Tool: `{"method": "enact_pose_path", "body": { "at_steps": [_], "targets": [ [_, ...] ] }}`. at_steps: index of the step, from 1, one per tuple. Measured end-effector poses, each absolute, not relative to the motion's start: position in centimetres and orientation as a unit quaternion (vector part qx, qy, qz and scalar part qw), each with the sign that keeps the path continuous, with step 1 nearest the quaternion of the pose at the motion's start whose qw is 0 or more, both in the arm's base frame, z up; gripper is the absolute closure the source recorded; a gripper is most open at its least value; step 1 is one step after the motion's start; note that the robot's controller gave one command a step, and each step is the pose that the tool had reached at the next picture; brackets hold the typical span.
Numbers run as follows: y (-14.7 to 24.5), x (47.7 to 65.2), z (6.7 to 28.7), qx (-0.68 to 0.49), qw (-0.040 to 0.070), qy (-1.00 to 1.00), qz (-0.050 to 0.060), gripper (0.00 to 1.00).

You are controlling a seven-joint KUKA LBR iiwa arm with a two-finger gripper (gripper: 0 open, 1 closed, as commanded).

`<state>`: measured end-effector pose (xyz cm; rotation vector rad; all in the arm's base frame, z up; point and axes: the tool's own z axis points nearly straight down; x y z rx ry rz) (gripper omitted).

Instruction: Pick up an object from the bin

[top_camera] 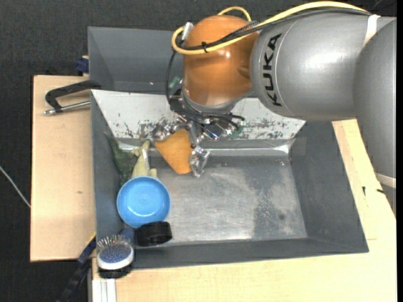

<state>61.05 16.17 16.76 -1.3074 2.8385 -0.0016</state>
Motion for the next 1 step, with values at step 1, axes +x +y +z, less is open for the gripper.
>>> {"method": "enact_pose_path", "body": {
  "at_steps": [1],
  "targets": [
    [16.35,61.24,19.08,-0.418,0.006,0.909,0.0,1.0]
  ]
}}
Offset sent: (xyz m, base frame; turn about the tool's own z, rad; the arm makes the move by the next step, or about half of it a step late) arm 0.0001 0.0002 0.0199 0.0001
